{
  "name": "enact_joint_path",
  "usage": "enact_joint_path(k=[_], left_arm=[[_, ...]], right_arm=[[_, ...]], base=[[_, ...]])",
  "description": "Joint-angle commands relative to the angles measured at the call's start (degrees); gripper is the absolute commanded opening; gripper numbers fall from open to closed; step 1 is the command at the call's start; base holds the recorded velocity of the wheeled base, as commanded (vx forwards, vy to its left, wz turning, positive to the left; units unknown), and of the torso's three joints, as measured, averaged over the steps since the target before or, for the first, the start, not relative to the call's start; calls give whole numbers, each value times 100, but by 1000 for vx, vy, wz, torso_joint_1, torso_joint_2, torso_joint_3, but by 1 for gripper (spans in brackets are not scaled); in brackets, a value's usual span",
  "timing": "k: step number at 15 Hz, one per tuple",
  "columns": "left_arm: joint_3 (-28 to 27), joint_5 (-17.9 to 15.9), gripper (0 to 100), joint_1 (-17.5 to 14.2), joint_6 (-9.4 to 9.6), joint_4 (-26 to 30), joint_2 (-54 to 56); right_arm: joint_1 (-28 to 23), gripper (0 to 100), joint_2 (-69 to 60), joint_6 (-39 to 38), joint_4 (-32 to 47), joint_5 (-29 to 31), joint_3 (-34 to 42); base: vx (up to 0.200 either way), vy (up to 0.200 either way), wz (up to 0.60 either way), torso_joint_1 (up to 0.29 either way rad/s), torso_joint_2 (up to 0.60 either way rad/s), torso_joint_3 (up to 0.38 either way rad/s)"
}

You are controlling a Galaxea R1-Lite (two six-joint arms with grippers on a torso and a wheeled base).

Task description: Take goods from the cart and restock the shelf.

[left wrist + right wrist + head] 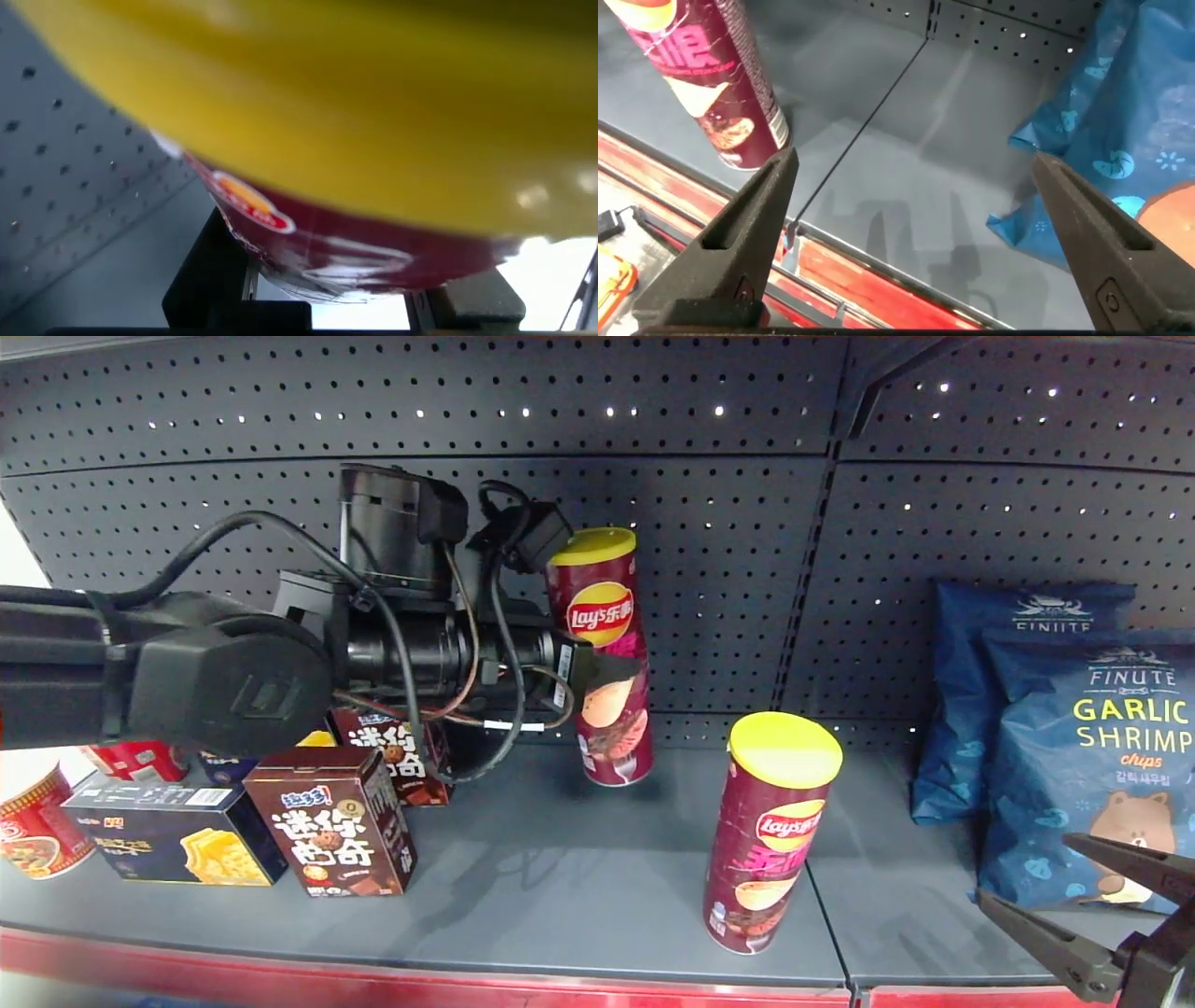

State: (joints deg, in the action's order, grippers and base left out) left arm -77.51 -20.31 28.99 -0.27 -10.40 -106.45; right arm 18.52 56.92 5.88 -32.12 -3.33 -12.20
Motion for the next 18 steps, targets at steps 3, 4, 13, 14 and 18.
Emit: enact_joint_path(k=[3,4,13,14,18], left_arm=[[-766,-114,0,-78,27,-15,-834],[-863,-272,0,-86,36,-24,-983],[-1372,-623,0,-218,633,-138,-1967],[-1574,-623,0,-166,633,-129,-2099],[-2190,-615,0,-16,660,196,-2354]], right_arm=[[-32,100,39,1,-5,-1,-10],[-32,100,47,1,-5,-1,-1],[-41,100,56,10,-5,-45,86],[-41,100,56,10,-13,-54,130],[-41,100,47,10,-13,-80,148]], base=[[0,0,0,0,0,0],[0,0,0,0,0,0],[0,0,0,0,0,0],[0,0,0,0,0,0],[0,0,0,0,0,0]])
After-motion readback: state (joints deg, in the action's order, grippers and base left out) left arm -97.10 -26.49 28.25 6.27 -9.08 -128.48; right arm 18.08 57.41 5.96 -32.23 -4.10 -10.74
